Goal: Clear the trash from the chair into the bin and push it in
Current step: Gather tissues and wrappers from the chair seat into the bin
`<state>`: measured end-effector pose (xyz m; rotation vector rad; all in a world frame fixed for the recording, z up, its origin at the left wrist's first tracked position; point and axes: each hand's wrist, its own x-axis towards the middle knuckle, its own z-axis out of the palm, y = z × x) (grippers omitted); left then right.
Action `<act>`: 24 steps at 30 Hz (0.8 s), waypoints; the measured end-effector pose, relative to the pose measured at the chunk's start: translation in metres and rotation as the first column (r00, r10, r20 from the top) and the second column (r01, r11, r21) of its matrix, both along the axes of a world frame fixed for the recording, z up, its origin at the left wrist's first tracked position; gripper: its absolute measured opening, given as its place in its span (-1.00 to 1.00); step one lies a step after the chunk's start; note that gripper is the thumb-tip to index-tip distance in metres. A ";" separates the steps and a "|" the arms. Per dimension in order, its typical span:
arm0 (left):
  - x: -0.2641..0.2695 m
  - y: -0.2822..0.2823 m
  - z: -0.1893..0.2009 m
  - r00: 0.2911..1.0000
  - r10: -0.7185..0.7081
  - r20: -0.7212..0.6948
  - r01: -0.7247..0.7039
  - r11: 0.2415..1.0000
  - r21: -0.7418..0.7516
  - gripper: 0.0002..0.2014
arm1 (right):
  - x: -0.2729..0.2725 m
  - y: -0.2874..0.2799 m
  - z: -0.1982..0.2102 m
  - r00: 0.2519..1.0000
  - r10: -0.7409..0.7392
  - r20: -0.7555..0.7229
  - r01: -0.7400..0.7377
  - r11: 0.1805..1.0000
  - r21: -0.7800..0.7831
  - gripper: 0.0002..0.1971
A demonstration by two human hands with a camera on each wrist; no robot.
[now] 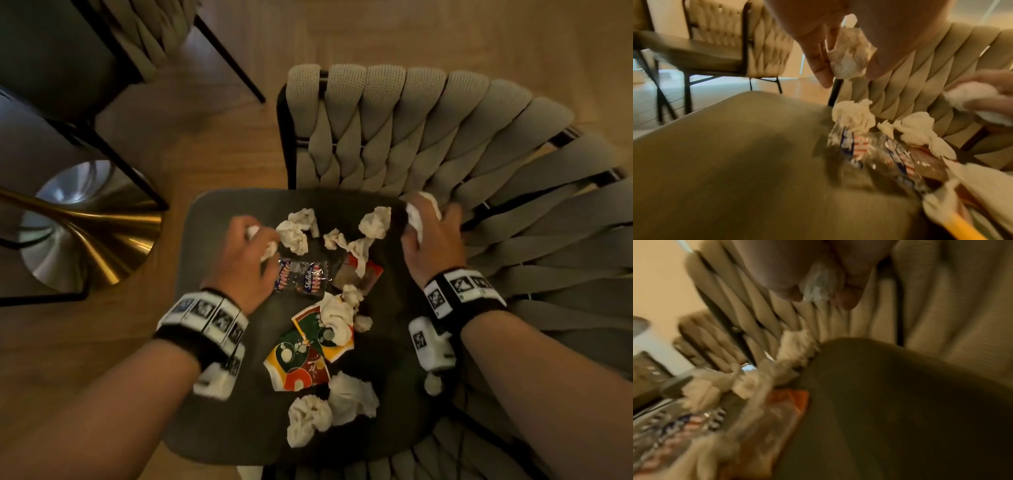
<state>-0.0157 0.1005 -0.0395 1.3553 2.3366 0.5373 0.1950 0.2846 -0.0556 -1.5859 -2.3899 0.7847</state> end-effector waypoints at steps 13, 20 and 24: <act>-0.015 0.055 -0.059 0.744 -0.663 -0.083 0.557 0.683 -0.472 0.11 | -0.018 -0.003 -0.048 0.561 0.709 0.427 -0.696 0.683 -0.220 -0.10; -0.003 0.043 -0.064 0.787 -0.617 0.005 0.552 0.700 -0.454 -0.25 | -0.032 -0.014 -0.051 0.489 0.742 0.459 -0.742 0.630 -0.228 -0.29; 0.002 0.021 -0.062 0.815 -0.577 0.054 0.552 0.745 -0.375 -0.61 | -0.030 -0.018 -0.043 0.386 0.796 0.466 -0.778 0.552 -0.299 -0.51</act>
